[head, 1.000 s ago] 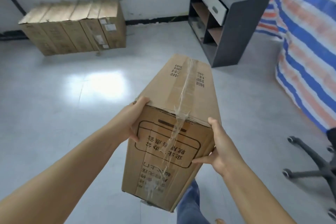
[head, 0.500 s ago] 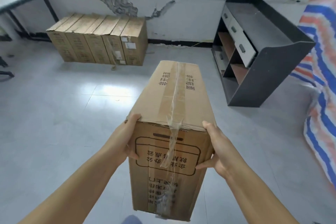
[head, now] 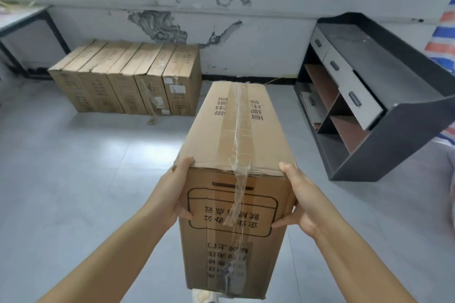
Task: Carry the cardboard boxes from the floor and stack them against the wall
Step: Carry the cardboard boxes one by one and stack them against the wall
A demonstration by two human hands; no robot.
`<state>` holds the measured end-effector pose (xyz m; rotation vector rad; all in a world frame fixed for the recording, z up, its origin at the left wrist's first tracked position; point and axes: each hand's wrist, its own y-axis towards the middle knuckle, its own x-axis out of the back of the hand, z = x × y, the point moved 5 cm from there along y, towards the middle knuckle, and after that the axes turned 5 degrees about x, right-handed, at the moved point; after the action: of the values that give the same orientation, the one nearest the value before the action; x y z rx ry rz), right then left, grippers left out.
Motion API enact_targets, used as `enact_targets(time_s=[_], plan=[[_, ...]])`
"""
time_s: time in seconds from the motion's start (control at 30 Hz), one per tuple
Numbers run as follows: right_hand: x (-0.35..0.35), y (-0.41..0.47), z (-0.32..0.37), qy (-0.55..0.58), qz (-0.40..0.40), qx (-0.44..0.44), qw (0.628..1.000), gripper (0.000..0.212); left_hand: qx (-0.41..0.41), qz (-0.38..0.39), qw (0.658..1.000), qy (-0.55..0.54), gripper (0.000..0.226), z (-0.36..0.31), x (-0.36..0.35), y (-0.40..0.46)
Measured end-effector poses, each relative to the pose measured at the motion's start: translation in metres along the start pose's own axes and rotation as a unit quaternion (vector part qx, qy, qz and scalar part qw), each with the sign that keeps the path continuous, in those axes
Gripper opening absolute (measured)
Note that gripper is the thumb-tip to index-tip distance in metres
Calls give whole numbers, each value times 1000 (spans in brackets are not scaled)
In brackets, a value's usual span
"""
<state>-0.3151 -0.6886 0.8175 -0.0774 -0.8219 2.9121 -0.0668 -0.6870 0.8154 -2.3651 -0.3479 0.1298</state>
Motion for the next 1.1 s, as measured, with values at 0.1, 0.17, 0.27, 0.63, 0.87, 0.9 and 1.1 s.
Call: enact_targets(time_s=[0.1, 0.17, 0.27, 0.63, 0.87, 0.9, 1.1], plan=[[-27, 43, 36, 8, -8, 7, 1000, 28, -10, 8, 1000, 9, 21, -55, 2, 42], [-43, 72, 60, 8, -9, 14, 1000, 26, -14, 13, 1000, 11, 17, -87, 1, 70], [-65, 121, 97, 4, -4, 26, 1000, 20, -16, 14, 1000, -5, 22, -132, -1, 114], [-118, 358, 222, -15, 27, 12, 999, 28, -10, -27, 998, -58, 35, -289, -55, 302], [-149, 483, 314, -48, 46, 9, 998, 33, 1, -45, 996, -80, 27, -383, -88, 401], [-154, 498, 323, -50, 47, 9, 998, 33, 1, -44, 996, -80, 26, -395, -91, 415], [-190, 602, 367, -46, 29, 11, 998, 32, 3, -32, 997, -75, 19, -468, -102, 522]])
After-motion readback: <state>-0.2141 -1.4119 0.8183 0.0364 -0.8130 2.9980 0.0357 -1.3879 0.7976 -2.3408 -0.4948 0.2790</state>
